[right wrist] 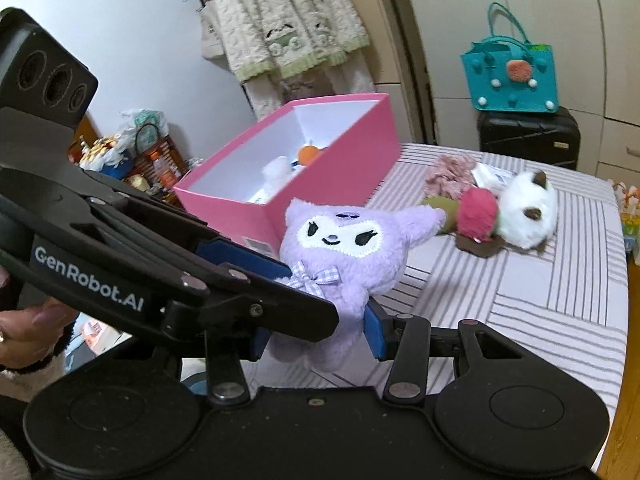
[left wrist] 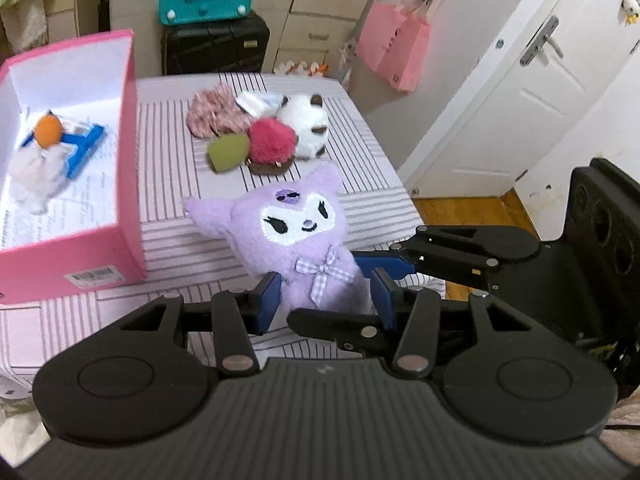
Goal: Organize soft objects
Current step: 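Carry the purple plush with both tools toward the pink box, then lower the purple plush into the box and open both tools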
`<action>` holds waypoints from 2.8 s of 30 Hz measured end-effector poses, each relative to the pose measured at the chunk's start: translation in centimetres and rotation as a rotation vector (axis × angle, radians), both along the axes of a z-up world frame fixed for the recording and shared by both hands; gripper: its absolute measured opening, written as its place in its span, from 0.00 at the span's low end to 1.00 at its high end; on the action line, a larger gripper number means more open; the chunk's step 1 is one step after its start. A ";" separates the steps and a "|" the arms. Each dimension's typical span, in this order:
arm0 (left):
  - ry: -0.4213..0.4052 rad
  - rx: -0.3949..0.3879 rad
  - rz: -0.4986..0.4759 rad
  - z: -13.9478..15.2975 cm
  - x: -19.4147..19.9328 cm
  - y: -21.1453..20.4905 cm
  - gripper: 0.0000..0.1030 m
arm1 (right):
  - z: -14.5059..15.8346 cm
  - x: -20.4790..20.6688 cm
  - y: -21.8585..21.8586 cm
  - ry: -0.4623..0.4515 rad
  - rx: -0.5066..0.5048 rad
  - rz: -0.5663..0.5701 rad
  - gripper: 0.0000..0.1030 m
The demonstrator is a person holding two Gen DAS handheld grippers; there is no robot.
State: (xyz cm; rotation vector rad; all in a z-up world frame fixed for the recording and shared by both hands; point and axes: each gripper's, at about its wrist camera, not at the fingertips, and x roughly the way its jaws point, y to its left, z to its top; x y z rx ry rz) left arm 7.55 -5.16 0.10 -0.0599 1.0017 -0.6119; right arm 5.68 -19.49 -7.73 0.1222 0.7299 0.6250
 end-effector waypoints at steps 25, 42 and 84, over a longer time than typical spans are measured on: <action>-0.076 -0.044 0.204 4.4 -0.4 11.4 0.46 | 7.3 1.7 10.1 -0.050 -0.091 0.258 0.51; -0.040 -0.123 0.388 1.5 12.2 17.8 0.46 | 7.3 14.2 15.4 -0.123 -0.101 0.298 0.49; 0.058 0.091 0.361 -3.5 25.1 15.1 0.62 | 1.0 26.8 18.4 -0.017 -0.341 0.113 0.59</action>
